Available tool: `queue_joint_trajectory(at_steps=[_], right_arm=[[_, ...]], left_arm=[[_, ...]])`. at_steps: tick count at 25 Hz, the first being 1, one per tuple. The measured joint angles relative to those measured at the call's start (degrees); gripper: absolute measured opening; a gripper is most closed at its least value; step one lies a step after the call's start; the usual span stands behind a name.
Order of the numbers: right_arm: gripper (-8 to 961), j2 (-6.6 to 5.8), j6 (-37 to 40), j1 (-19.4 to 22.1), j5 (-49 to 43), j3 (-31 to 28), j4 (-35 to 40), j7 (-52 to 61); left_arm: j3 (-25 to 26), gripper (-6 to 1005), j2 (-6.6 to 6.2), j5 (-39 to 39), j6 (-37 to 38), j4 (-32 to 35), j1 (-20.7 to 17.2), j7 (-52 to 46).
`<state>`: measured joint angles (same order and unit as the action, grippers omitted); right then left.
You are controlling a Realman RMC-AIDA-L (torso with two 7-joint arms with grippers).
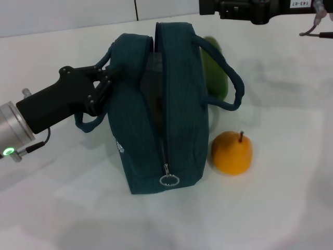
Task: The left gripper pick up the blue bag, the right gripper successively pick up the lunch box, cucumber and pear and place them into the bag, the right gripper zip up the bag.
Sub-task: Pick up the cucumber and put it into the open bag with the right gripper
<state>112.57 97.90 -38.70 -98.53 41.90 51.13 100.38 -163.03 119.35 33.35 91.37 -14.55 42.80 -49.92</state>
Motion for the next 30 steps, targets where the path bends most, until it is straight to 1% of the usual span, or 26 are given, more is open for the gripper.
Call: queue_joint_trajectory(at_steps=[5, 20, 30], right_arm=[[320, 0.23, 0.00, 0.40, 0.48, -0.03, 0.17, -1.09], [325, 0.35, -0.82, 0.64, 0.09, -0.03, -0.05, -1.94], [329, 0.44, -2.70, 1.26, 0.09, 0.37, -0.02, -2.08]], left_arm=[[0.00, 46, 0.00, 0.27, -0.13, 0.01, 0.10, 0.05], [0.00, 46, 0.14, 0.36, 0.13, 0.09, 0.35, 0.08], [0.01, 46, 0.22, 0.36, 0.20, 0.69, 0.28, 0.13]])
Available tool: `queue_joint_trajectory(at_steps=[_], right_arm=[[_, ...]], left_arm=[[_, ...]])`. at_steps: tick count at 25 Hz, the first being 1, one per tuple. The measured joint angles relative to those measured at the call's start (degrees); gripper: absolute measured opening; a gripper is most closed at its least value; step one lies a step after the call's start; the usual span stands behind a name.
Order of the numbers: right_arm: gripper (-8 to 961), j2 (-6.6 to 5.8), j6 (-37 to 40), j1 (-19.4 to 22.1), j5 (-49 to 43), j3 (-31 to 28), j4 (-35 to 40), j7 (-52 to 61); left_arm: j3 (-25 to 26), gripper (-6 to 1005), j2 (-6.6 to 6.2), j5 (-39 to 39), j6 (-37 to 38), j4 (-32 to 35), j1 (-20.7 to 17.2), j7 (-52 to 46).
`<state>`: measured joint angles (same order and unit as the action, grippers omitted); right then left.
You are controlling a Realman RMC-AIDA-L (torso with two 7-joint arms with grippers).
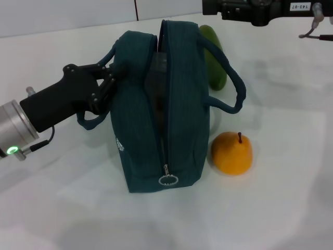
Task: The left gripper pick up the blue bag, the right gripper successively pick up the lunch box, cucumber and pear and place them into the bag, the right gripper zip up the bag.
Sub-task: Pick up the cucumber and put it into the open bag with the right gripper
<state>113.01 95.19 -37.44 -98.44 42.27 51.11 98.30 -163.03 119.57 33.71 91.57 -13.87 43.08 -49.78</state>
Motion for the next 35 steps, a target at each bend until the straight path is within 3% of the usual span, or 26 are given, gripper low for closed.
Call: queue_joint_trajectory(at_steps=[15, 20, 23, 27, 31, 35], right_arm=[[334, 0.12, -1.79, 0.00, 0.05, -0.08, 0.03, -0.77], [336, 0.03, -11.46, -0.15, -2.57, 1.42, 1.78, 3.10], [337, -0.43, -20.96, -1.20, -10.65, 5.00, 5.34, 10.92], [338, 0.21, -34.52, -3.95, -26.29, 8.33, 7.79, 25.71], [476, 1.77, -39.13, -7.66, -35.09, 8.33, 5.80, 31.44], [601, 2.16, -41.91, -9.91, -36.37, 8.24, 2.06, 33.11]], left_arm=[[-0.01, 46, -0.11, 0.13, -0.06, -0.24, -0.11, 0.83], [-0.01, 46, -0.14, 0.18, -0.11, -0.39, -0.20, 1.73], [-0.01, 46, -0.14, 0.20, -0.21, -0.27, -0.11, 2.41], [-0.01, 46, -0.13, -0.09, -0.27, -0.05, 0.42, 2.50], [-0.01, 46, -0.11, -0.40, -0.14, -0.03, 1.04, 2.50], [-0.01, 46, -0.05, -0.58, -0.08, -0.02, 1.33, 2.29]])
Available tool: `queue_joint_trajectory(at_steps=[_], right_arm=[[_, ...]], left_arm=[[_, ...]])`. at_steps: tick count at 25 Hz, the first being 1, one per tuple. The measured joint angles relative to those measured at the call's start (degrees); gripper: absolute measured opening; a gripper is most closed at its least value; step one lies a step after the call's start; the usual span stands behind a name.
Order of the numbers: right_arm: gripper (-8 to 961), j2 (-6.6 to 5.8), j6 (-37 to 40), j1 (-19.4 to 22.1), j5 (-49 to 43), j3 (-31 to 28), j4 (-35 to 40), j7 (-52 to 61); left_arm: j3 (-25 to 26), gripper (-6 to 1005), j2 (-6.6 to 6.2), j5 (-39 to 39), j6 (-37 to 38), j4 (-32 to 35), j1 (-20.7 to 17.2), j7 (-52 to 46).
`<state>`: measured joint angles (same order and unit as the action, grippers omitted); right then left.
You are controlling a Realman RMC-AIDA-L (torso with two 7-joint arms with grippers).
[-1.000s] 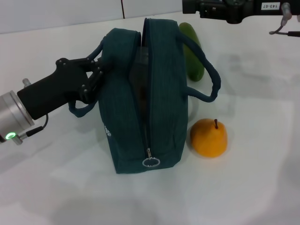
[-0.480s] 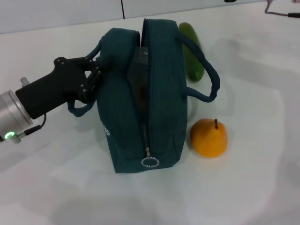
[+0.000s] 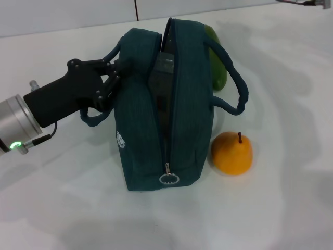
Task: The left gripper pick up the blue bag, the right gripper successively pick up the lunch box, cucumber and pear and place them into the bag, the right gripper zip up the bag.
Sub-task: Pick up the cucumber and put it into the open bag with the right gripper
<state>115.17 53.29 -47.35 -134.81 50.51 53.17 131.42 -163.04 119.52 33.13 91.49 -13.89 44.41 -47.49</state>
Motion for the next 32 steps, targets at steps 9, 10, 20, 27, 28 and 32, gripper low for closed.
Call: queue_joint_trajectory(at_steps=[9, 10, 20, 27, 28, 32], right_arm=[[834, -0.20, -6.93, -2.72, 4.35, -0.01, -12.38, 0.26], [855, -0.17, -8.39, -3.07, 4.56, 0.11, -14.44, 0.25], [872, 0.82, -17.88, -4.34, 4.64, 4.74, -23.99, 0.18], [871, 1.06, -22.85, -6.23, 5.93, 6.95, -29.31, 0.21], [871, 1.06, -23.18, -6.24, 6.56, 7.54, -29.56, 0.21], [871, 1.05, -25.40, -6.00, 11.70, 13.17, -29.92, 0.21]], left_arm=[[0.01, 46, 0.10, -0.23, 0.07, 0.44, 0.02, 0.01], [0.01, 46, 0.10, -0.37, 0.07, 0.71, 0.10, 0.09], [0.01, 46, 0.12, -0.78, 0.13, 1.06, 0.68, -0.02], [0.01, 46, 0.04, -1.23, 0.13, 1.05, 0.70, -0.19], [0.01, 46, 0.01, -1.23, 0.13, 1.06, 0.70, -0.19], [0.00, 46, -0.06, -1.23, 0.13, 0.95, 0.73, -0.13]])
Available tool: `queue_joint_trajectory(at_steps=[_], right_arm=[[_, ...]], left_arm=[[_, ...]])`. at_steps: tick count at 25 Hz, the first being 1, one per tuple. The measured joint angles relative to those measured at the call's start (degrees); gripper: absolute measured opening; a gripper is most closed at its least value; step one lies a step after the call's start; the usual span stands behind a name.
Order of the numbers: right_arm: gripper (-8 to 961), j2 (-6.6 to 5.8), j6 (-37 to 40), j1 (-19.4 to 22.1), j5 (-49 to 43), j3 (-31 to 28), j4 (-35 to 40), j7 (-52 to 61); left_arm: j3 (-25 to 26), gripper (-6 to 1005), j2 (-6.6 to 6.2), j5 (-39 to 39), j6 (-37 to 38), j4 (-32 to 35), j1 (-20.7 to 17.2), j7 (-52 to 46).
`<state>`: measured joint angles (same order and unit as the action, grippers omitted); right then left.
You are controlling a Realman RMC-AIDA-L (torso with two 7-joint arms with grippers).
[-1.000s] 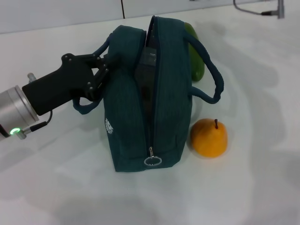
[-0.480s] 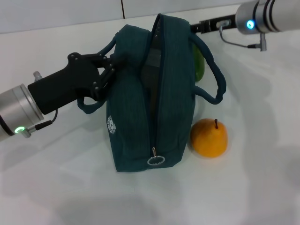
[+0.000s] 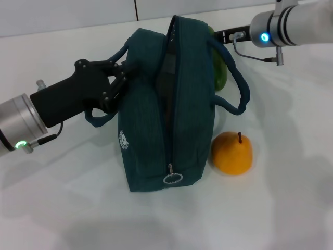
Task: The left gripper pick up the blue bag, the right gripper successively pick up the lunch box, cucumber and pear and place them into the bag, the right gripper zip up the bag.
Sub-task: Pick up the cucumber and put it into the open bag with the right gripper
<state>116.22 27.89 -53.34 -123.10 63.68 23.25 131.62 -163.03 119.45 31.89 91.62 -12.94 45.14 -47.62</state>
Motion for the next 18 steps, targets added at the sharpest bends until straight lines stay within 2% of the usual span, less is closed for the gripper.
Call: queue_joint_trajectory(at_steps=[3, 18], right_arm=[[871, -0.01, -0.80, 0.11, 2.40, 2.14, -0.09, 0.00], [870, -0.05, -2.95, -0.28, 2.88, 3.46, -3.49, 0.02]], left_arm=[[0.00, 46, -0.02, 0.00, -0.01, -0.03, 0.01, 0.13], [0.00, 46, -0.10, 0.13, -0.04, -0.07, -0.02, 0.34]])
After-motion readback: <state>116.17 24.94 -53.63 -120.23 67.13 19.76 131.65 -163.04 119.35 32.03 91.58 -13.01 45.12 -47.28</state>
